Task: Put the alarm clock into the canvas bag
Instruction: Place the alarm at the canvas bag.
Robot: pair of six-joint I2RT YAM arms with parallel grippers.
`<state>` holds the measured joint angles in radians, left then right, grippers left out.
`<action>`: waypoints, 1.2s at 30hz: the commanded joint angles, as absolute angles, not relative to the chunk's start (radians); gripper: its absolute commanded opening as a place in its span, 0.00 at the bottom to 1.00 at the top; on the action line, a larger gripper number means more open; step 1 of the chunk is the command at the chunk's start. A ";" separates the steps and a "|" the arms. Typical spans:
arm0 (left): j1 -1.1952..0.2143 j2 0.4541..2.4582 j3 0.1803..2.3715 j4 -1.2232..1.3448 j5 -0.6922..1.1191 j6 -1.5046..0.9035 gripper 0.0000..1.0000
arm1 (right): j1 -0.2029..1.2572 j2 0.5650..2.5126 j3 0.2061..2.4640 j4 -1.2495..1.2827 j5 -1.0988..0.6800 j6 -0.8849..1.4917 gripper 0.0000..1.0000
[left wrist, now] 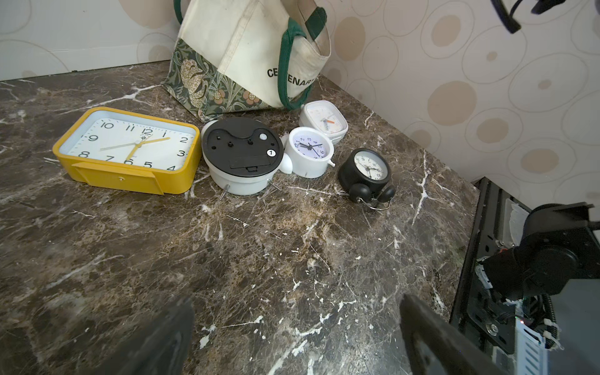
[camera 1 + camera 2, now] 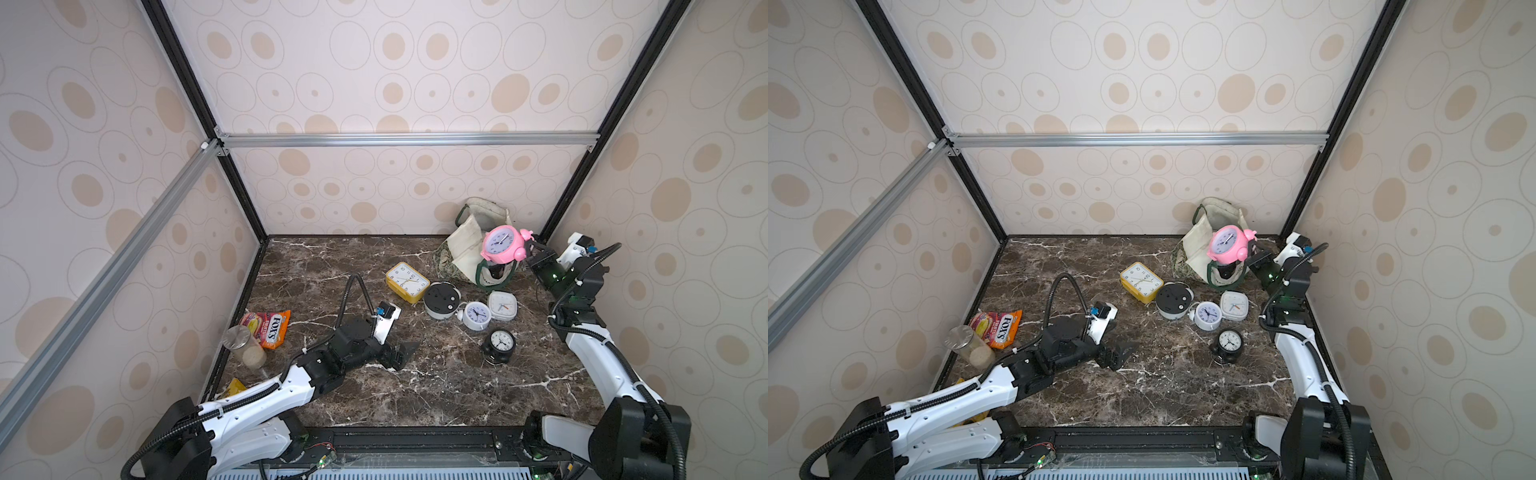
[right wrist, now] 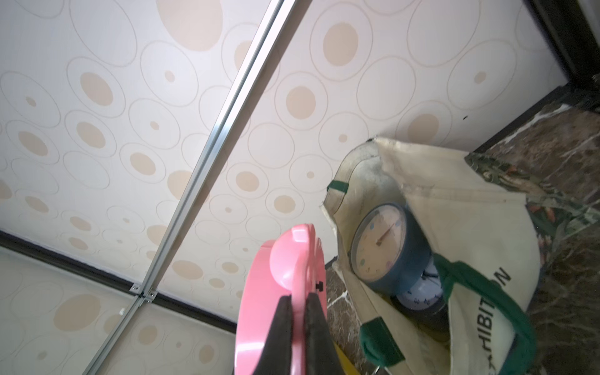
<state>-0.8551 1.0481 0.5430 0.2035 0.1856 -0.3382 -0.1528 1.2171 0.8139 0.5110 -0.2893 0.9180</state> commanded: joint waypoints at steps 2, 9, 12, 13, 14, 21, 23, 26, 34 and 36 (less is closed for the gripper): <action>-0.864 1.017 0.528 0.255 0.201 -0.397 0.98 | -0.154 1.309 0.809 0.748 -0.150 0.907 0.00; -0.864 0.991 0.479 0.304 0.176 -0.438 0.98 | -0.096 1.324 0.882 0.521 0.001 0.756 0.00; -0.864 1.001 0.477 0.320 0.176 -0.449 0.98 | -0.058 1.338 0.889 0.477 0.068 0.697 0.00; -0.864 1.007 0.480 0.322 0.177 -0.450 0.98 | -0.044 1.347 0.900 0.450 0.087 0.677 0.00; -0.864 1.013 0.483 0.320 0.179 -0.449 0.98 | -0.029 1.357 0.913 0.421 0.110 0.657 0.00; -0.864 1.024 0.496 0.313 0.173 -0.453 0.98 | 0.076 1.423 0.946 0.398 0.320 0.548 0.00; -0.864 1.023 0.492 0.313 0.170 -0.458 0.98 | 0.095 1.456 0.971 0.390 0.362 0.531 0.00; -0.864 1.019 0.488 0.308 0.164 -0.465 0.98 | 0.101 1.503 0.985 0.435 0.396 0.512 0.00; -0.864 1.004 0.501 0.255 0.073 -0.453 0.98 | 0.104 1.568 1.034 0.362 0.328 0.544 0.27; -0.865 1.009 0.516 0.232 0.057 -0.447 0.98 | 0.104 1.550 1.051 0.313 0.313 0.531 0.34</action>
<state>-0.8551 1.0195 0.4759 0.2680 0.1059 -0.4522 0.0994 1.5673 1.0229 0.3573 0.3325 0.5430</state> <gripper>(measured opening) 0.984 0.333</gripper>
